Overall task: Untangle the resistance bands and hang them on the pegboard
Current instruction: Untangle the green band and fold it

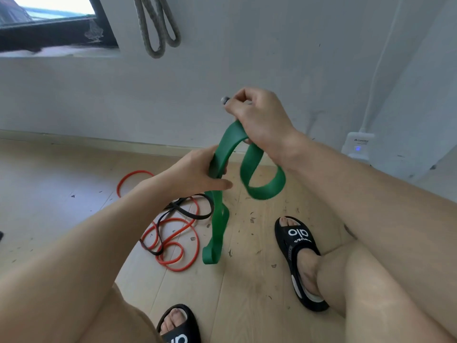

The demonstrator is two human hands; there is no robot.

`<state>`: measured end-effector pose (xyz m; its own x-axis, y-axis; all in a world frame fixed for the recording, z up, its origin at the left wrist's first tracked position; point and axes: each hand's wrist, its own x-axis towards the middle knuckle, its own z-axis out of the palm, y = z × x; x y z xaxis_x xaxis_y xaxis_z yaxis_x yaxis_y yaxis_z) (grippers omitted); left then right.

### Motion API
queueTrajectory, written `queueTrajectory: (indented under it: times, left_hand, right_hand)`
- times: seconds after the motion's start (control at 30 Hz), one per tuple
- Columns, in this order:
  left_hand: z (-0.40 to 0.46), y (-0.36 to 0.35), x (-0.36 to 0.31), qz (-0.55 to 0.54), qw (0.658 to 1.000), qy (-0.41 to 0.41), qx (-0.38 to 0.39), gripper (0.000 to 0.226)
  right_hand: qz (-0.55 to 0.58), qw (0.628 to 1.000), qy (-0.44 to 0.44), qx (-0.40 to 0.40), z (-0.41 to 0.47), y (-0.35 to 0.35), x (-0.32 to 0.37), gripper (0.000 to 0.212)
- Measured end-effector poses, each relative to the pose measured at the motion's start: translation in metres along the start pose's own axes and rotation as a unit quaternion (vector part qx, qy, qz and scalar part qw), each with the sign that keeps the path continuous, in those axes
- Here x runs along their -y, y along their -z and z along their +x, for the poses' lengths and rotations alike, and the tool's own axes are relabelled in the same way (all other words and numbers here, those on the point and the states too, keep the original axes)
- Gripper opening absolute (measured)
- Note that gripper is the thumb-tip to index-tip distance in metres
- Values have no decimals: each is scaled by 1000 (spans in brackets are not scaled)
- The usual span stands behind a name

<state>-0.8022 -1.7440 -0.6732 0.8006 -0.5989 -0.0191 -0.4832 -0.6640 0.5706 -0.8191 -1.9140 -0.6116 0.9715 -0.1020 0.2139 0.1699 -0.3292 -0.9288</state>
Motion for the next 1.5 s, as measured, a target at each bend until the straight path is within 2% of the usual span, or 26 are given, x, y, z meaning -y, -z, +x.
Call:
queueTrajectory:
  times: [0.07, 0.13, 0.2, 0.3, 0.37, 0.47, 0.53, 0.67, 0.73, 0.83, 0.97, 1.1, 1.17, 1.23, 1.33, 1.4, 1.5]
  left_hand:
    - [0, 0, 4, 17, 1000, 5, 8, 27]
    - [-1, 2, 7, 8, 1000, 8, -9, 24]
    - [-3, 5, 8, -6, 999, 4, -36, 23]
    - [-6, 11, 4, -9, 998, -10, -57, 22]
    - [-6, 11, -5, -8, 998, -23, -65, 20]
    - [-5, 6, -23, -18, 995, -51, -86, 23]
    - [-4, 6, -30, -37, 991, -63, -112, 28]
    - [-2, 11, -28, -33, 988, -44, -144, 23]
    - [-1, 9, -24, -2, 991, -32, -129, 28]
    - [0, 3, -21, 21, 996, -29, -75, 32]
    - [2, -6, -11, -21, 1000, -10, -9, 30]
    - [5, -9, -4, -23, 1000, -19, 9, 37]
    - [7, -10, -4, 8, 1000, -27, 4, 35]
    - [8, -8, -5, 15, 999, -31, -24, 30]
    - [6, 1, -14, -13, 996, -39, -83, 25]
    - [4, 6, -23, -4, 993, -55, -100, 21]
    - [2, 3, -36, 20, 994, -77, -80, 19]
  right_hand:
    - [-20, 999, 20, -37, 3, 12, -2, 33]
    - [-129, 990, 40, -36, 6, 26, -9, 36]
    - [-246, 969, 5, 8, 4, 36, -20, 49]
    - [-322, 934, -92, 126, 0, 37, -38, 61]
    - [-267, 940, -117, 176, -3, 27, -40, 59]
    - [-82, 975, -96, 183, -8, 8, -32, 57]
    - [-77, 979, -61, 180, -10, 3, -28, 52]
    - [-170, 977, -5, 129, -10, 6, -22, 52]
    - [-158, 984, 15, 80, -6, 7, -19, 52]
    - [-138, 988, 31, 53, -4, 8, -11, 49]
    - [-57, 998, 35, 5, -5, 17, -2, 45]
    - [-40, 997, 39, -62, -7, 33, 2, 53]
    - [-84, 993, 36, -78, -6, 40, -4, 52]
    - [-186, 982, 5, -41, -6, 45, -12, 53]
    - [-272, 948, -135, 96, -9, 52, -28, 59]
    - [-281, 933, -167, 152, -10, 49, -34, 65]
    - [-183, 959, -127, 178, -11, 36, -33, 68]
